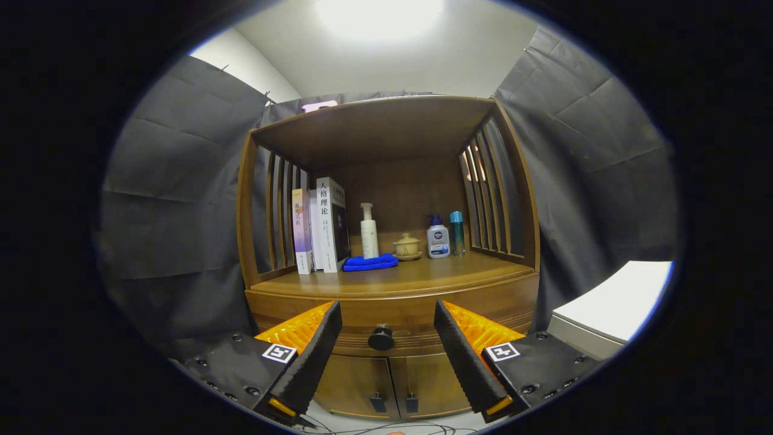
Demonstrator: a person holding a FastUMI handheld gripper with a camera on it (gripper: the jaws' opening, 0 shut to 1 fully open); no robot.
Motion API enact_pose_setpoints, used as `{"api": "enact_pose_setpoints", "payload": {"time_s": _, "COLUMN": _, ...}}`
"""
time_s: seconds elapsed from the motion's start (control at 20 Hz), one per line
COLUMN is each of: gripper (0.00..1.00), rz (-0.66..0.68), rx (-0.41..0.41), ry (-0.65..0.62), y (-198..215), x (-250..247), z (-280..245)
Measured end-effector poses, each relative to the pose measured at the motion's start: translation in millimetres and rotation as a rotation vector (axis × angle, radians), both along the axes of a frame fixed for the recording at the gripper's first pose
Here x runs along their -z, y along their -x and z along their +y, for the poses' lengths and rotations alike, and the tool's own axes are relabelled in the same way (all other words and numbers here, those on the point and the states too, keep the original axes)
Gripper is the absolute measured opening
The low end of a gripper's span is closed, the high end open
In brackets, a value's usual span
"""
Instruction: Pull open the drawer, take out the items inside it, and place them on the countertop above the cabinet.
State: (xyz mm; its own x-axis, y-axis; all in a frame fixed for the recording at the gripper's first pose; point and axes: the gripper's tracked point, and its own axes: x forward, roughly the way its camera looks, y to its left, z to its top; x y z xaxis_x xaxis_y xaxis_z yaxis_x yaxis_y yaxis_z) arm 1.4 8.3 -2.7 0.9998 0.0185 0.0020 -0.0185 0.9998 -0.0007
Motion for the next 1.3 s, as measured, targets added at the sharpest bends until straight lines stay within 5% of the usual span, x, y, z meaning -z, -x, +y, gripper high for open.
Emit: {"api": "enact_pose_setpoints", "payload": {"time_s": 1.3, "gripper": 0.98, "rz": -0.014, "rx": 0.016, "ry": -0.014, "y": -1.4, "x": -9.0, "z": -6.5}}
